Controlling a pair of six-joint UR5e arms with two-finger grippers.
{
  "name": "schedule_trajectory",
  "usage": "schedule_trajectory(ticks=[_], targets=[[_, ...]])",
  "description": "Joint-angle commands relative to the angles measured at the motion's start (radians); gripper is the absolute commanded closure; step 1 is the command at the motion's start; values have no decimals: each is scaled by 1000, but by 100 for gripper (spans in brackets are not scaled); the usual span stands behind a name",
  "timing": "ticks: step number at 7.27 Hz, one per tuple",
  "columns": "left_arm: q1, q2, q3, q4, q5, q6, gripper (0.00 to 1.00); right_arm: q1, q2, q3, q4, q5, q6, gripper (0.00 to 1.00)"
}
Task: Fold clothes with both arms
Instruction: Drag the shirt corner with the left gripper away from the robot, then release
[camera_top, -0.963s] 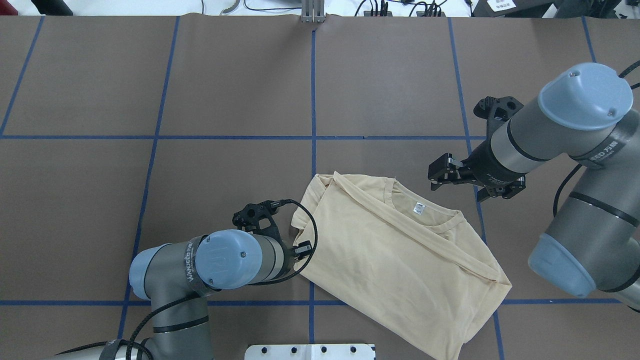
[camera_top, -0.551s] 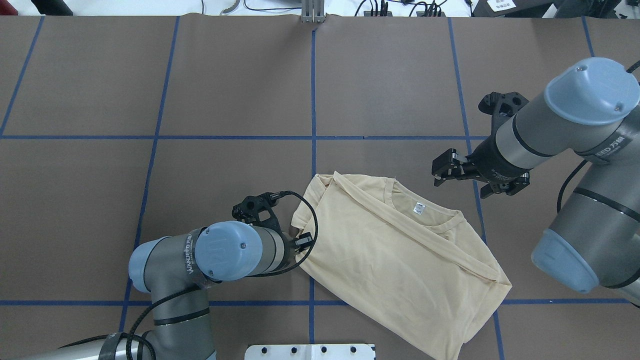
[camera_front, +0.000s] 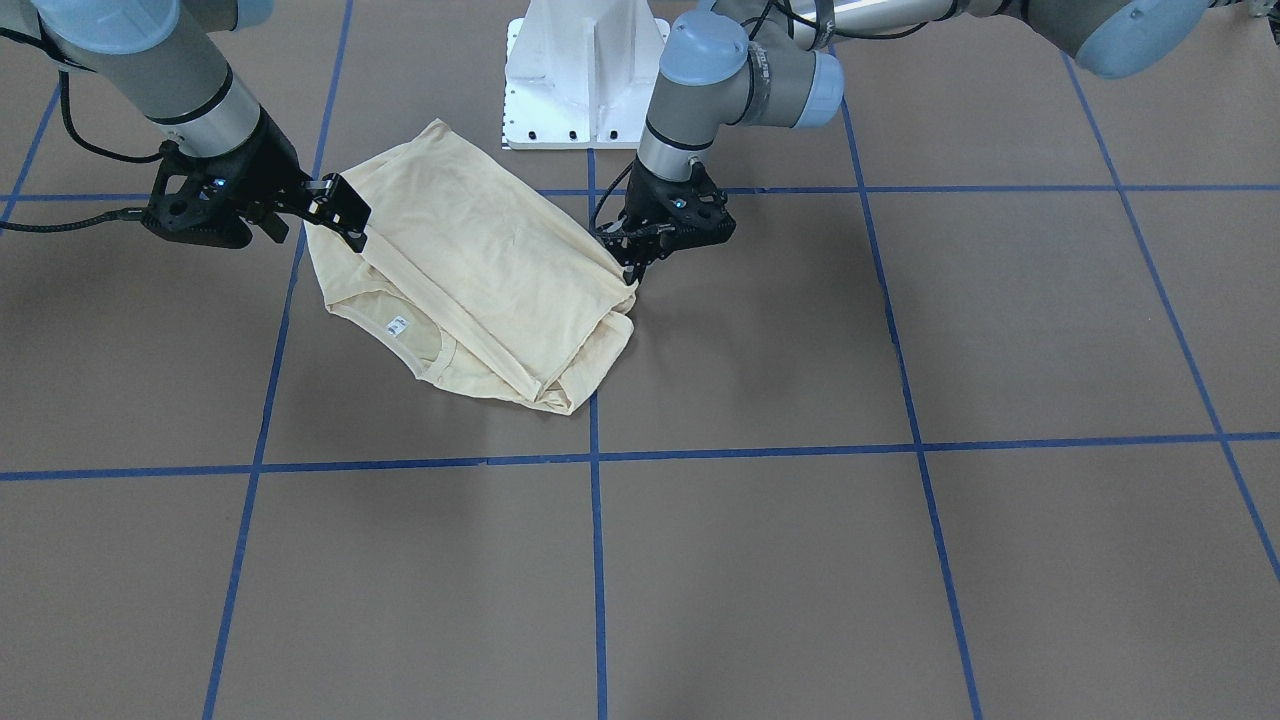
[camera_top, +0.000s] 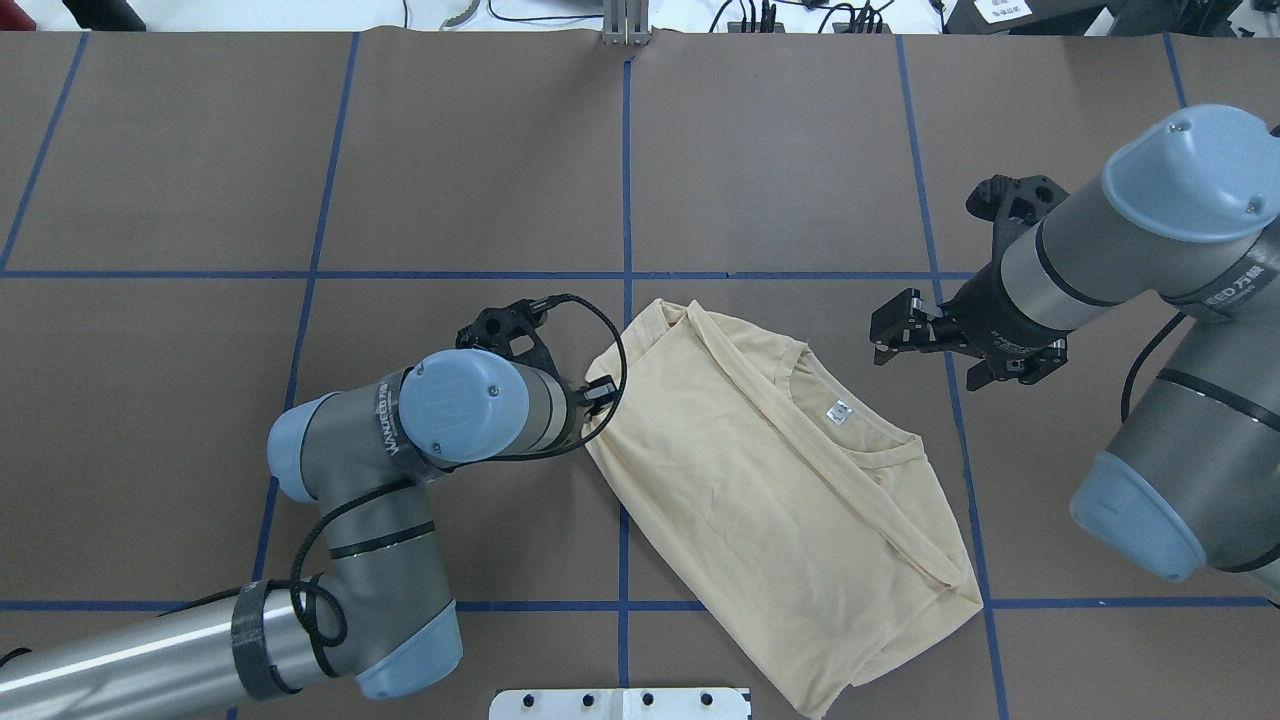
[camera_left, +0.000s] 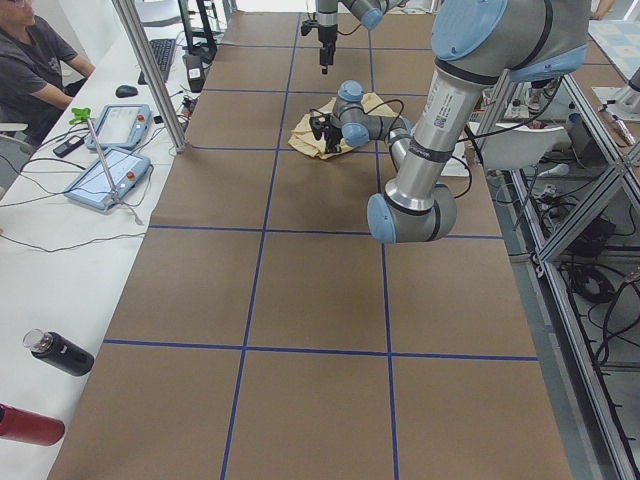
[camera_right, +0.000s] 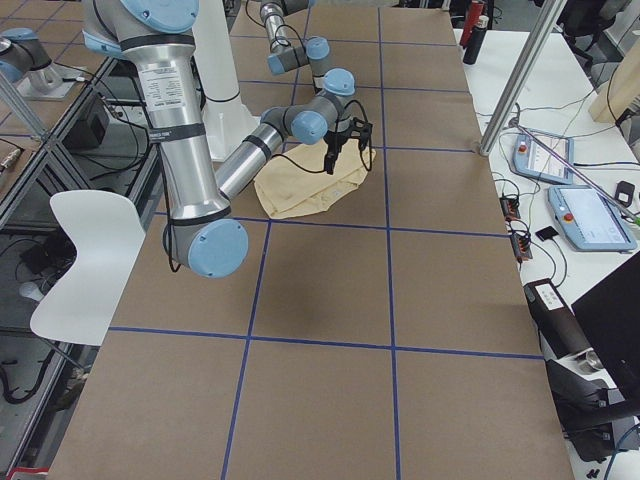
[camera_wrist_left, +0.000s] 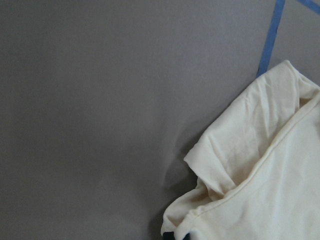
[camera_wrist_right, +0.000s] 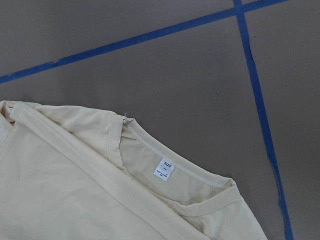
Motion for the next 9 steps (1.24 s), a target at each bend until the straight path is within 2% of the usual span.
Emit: schedule_trajectory(ticks=[1,4,7,9], targets=[[-63,-39,78,-11,-1,52,100,3,-2,0,-2,0,1,0],[-167,-69,167,-59,-1,155,100,5,-2,-3,-2,-5,1,0],[-195,-207,392,-162,-1,177,100,5,-2,-15,-1,-11,0,0],[-206,-224,458,-244,39,218,100,3,-2,-19,1,-8,1,0]])
